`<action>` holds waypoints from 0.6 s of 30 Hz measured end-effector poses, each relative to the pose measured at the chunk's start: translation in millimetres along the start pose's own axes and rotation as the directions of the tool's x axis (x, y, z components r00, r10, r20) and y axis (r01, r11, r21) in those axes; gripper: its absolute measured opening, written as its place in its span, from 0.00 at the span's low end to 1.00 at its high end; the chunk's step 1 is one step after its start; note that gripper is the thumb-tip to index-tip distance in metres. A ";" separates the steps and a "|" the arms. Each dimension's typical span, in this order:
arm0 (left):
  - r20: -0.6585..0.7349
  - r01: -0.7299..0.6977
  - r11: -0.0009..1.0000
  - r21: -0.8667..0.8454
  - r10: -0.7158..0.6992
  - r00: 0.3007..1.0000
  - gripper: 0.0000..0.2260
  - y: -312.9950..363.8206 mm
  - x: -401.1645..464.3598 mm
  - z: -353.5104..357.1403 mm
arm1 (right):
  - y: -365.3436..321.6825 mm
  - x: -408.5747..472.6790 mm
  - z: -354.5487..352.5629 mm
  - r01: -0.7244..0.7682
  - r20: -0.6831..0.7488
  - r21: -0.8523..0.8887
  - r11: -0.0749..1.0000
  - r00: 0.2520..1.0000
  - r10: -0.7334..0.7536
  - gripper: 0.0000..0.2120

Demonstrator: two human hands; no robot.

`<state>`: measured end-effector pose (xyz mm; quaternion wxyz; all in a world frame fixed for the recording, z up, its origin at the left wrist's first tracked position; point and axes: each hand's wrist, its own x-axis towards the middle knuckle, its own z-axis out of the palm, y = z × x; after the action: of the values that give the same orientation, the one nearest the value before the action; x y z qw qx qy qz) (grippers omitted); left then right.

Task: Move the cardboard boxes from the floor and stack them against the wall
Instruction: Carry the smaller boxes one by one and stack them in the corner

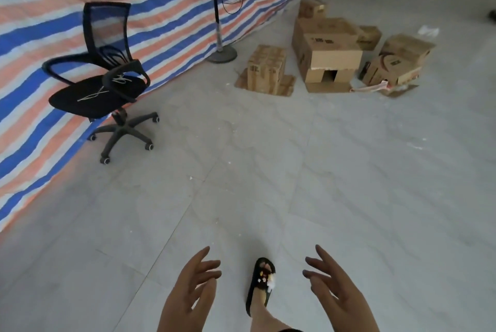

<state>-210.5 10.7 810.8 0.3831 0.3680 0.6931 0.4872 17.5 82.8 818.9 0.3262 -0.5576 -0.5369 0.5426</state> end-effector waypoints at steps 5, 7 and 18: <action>-0.012 -0.038 0.998 -0.047 0.037 0.999 0.19 38.5 113.4 22.4 | -51.3 129.7 -13.1 0.056 -0.042 0.026 0.998 0.998 -0.055 0.19; -0.032 -0.049 0.997 -0.052 0.047 0.998 0.17 55.2 153.4 31.0 | -68.0 177.2 -16.3 0.065 -0.024 0.011 0.998 0.998 -0.065 0.21; -0.063 0.035 0.998 -0.047 -0.038 0.997 0.17 84.7 370.3 53.3 | -97.7 383.5 13.2 -0.056 0.003 -0.051 0.997 0.998 0.056 0.22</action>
<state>-312.8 380.5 815.7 0.3777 0.3308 0.7004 0.5073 -82.4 465.9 811.0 0.2953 -0.5794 -0.5354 0.5389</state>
